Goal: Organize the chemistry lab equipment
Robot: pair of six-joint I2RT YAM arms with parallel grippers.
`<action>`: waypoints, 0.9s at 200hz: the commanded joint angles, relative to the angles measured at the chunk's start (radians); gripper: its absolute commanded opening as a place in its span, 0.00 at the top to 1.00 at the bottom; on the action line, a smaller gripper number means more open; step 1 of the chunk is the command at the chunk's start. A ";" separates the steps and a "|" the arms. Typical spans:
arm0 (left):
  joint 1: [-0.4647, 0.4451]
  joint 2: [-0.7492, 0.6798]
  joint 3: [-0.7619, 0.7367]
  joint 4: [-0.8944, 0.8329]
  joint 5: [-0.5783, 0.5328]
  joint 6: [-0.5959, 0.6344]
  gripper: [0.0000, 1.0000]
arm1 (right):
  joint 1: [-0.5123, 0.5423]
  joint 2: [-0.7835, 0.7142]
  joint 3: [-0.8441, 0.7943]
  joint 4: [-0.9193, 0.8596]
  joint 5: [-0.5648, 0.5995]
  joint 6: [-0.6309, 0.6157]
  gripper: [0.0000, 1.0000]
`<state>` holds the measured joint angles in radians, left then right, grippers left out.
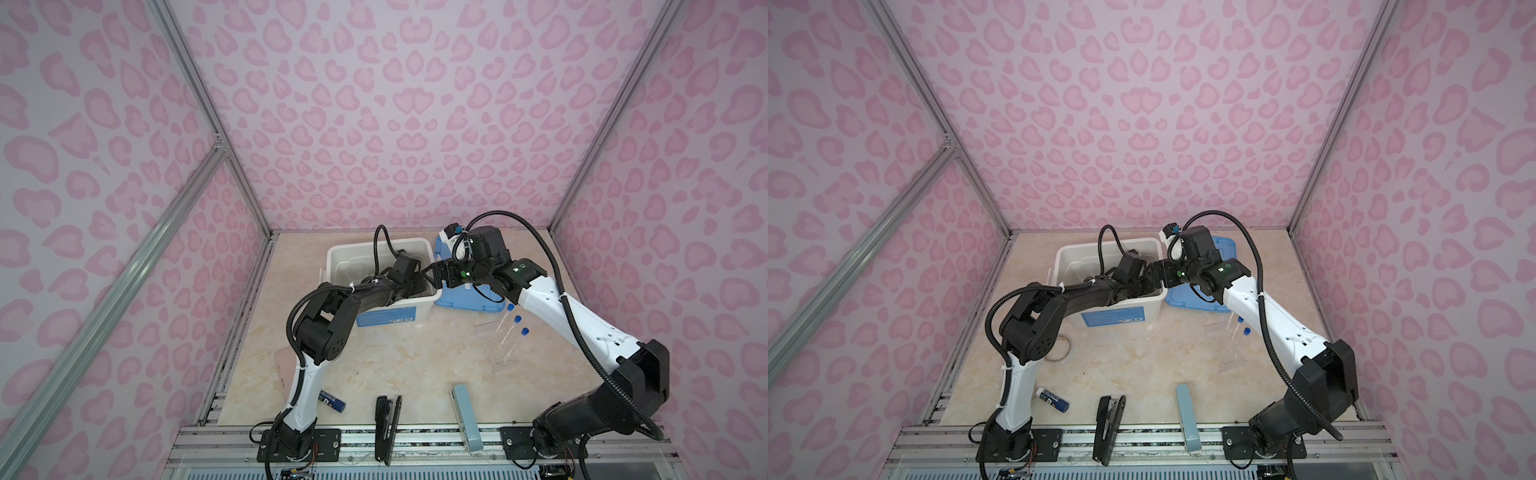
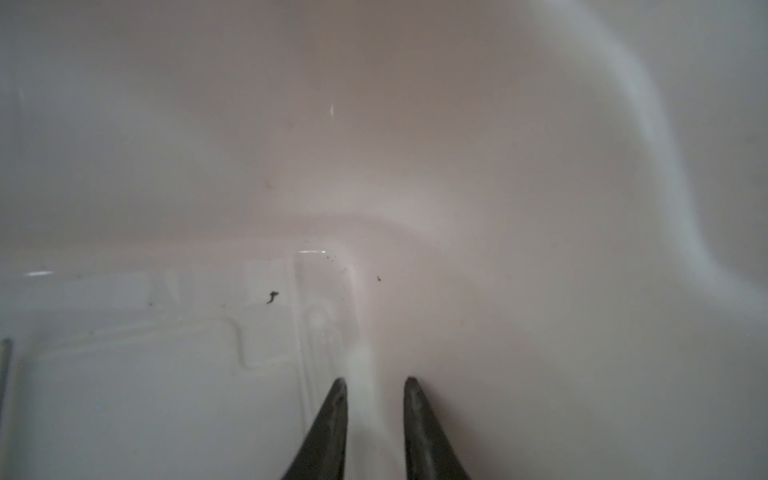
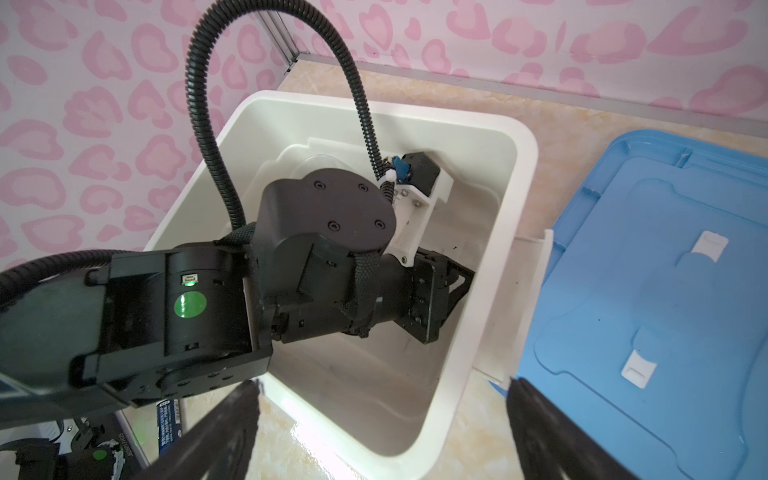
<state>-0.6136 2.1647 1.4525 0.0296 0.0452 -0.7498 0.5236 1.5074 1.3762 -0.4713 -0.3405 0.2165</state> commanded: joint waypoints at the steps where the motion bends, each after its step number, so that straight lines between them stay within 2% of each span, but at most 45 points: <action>1: 0.001 -0.049 -0.004 -0.014 -0.016 0.015 0.65 | 0.002 -0.008 0.001 -0.016 0.011 -0.015 0.06; 5: 0.002 -0.057 -0.006 -0.017 -0.017 0.016 0.58 | 0.001 -0.009 0.002 -0.017 0.014 -0.016 0.06; 21: 0.003 -0.082 -0.006 -0.028 -0.025 0.024 0.43 | 0.000 -0.013 0.010 -0.026 0.022 -0.023 0.06; 45: 0.003 -0.118 -0.010 -0.037 -0.035 0.034 0.41 | 0.000 -0.013 0.027 -0.048 0.033 -0.035 0.06; 64: 0.003 -0.154 -0.024 -0.037 -0.045 0.036 0.31 | -0.002 -0.019 0.038 -0.058 0.046 -0.042 0.06; 95: 0.005 -0.219 -0.036 -0.047 -0.047 0.043 0.21 | -0.012 -0.027 0.060 -0.074 0.062 -0.042 0.04; 125: 0.006 -0.310 -0.064 -0.050 -0.044 0.042 0.16 | -0.027 -0.037 0.086 -0.100 0.088 -0.043 0.01; 159: 0.007 -0.418 -0.069 -0.092 -0.030 0.055 0.00 | -0.074 -0.056 0.098 -0.123 0.100 -0.039 0.02; 180: 0.007 -0.493 -0.085 -0.105 -0.019 0.065 0.03 | -0.120 -0.067 0.098 -0.134 0.106 -0.030 0.01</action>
<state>-0.6090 1.7428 1.3823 -0.0547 0.0097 -0.7059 0.4381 1.4494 1.4715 -0.5808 -0.2543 0.1802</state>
